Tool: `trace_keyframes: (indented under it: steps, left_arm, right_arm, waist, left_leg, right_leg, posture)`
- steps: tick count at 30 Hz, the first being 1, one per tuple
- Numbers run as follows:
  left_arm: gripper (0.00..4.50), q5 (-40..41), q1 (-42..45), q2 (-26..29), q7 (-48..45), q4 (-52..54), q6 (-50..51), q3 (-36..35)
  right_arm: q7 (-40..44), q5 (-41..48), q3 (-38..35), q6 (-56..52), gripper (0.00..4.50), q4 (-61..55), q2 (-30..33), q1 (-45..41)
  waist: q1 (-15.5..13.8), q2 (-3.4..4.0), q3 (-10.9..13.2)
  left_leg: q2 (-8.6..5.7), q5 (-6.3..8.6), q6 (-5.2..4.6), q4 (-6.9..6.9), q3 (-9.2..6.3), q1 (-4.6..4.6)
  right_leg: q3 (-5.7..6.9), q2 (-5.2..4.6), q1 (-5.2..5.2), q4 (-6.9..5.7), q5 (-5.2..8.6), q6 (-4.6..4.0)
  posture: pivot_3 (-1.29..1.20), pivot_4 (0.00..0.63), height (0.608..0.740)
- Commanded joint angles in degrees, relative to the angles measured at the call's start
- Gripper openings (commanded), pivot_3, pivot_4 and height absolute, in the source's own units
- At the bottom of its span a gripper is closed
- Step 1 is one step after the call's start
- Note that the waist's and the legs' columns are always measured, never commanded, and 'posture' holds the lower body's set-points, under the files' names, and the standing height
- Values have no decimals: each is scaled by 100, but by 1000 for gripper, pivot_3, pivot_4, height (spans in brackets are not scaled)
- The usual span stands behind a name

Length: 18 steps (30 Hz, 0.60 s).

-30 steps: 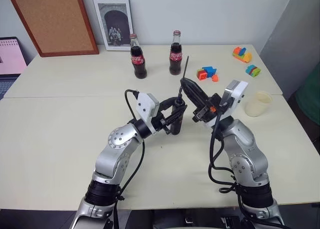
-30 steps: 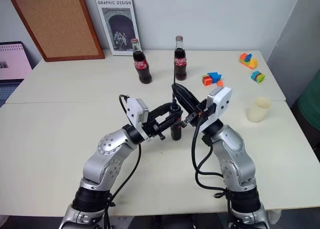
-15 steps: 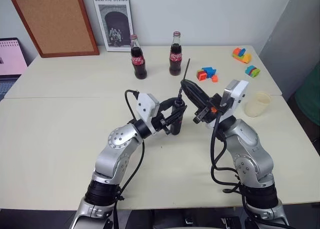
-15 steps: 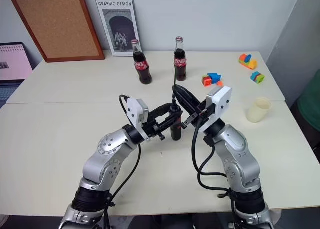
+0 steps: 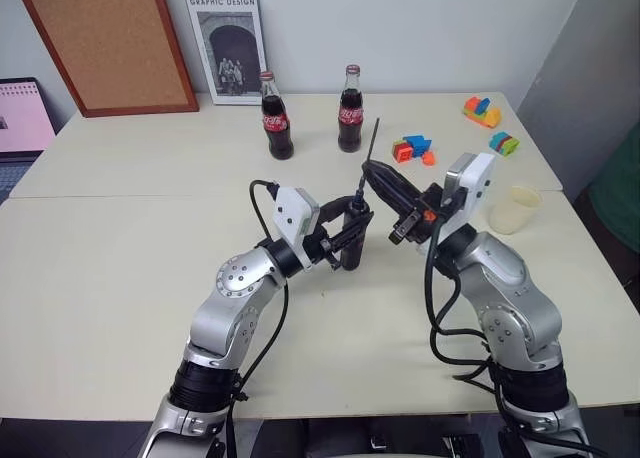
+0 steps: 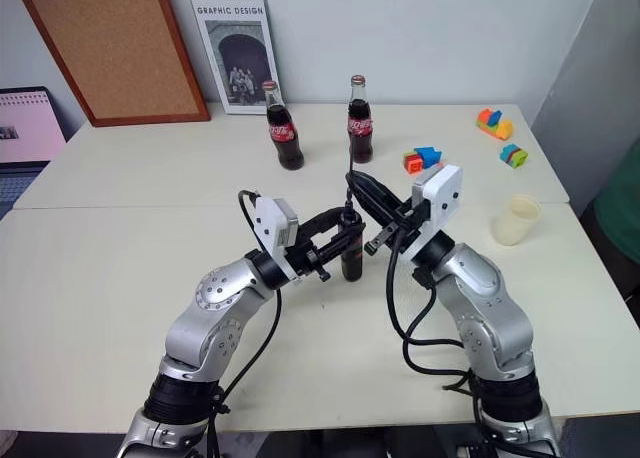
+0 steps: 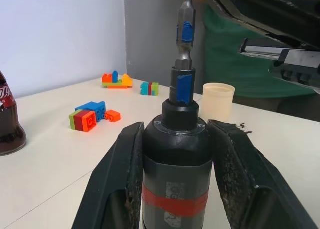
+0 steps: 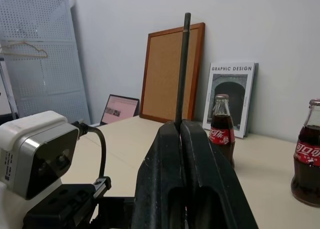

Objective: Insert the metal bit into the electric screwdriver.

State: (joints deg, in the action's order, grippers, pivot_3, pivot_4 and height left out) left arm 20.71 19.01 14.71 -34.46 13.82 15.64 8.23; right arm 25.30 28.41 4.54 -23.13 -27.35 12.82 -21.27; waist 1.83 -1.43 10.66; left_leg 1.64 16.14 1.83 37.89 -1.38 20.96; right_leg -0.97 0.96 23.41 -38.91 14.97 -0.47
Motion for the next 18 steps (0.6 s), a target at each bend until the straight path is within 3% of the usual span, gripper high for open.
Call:
trace_keyframes:
  steps: [1,5,18]
  left_arm:
    - [1618,-115,-30,59,35,41,-8,-30]
    - [1618,-132,-36,67,28,39,-11,-12]
    - [1618,-159,-25,72,-2,17,-41,16]
  right_arm:
    - [65,-13,129,-163,0,-323,157,-4]
    - [-102,-164,395,-702,0,-512,373,-26]
    - [-26,488,292,-1546,0,-782,562,-122]
  waist:
    - [0,0,0]
    - [-3,0,0]
    - [-6,0,0]
  left_leg:
    - [0,0,0,0,0,0]
    - [0,0,0,-1,0,0]
    - [-2,0,0,0,0,-4]
  right_leg:
    - [0,0,0,0,0,0]
    - [0,-1,0,1,0,0]
    - [3,-2,-6,3,0,1]
  posture:
    - [0,150,740]
    - [0,150,740]
    - [0,150,740]
